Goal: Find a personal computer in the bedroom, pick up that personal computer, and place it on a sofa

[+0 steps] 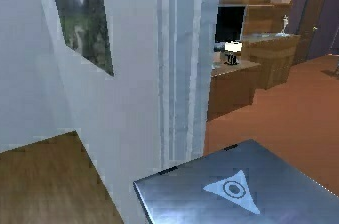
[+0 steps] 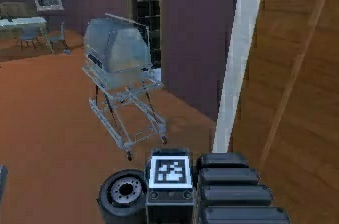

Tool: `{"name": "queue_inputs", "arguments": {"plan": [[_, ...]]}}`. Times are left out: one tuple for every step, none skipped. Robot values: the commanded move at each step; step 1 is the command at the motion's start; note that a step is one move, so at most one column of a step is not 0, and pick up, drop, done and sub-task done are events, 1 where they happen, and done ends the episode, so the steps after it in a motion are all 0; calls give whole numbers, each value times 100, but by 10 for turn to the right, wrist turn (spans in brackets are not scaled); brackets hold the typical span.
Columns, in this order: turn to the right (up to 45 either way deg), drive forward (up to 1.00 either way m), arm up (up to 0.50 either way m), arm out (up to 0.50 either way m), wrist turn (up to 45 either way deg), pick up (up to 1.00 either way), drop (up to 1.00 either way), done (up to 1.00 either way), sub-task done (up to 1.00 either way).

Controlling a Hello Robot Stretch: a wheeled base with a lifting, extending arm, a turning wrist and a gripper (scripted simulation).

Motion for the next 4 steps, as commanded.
{"name": "queue_inputs", "arguments": {"plan": [[360, 0, 0, 0, 0, 0, 0, 0, 0], [0, 45, 0, 0, 0, 0, 0, 0, 0], [0, 100, 0, 0, 0, 0, 0, 0, 0], [0, 100, 0, 0, 0, 0, 0, 0, 0]]}}
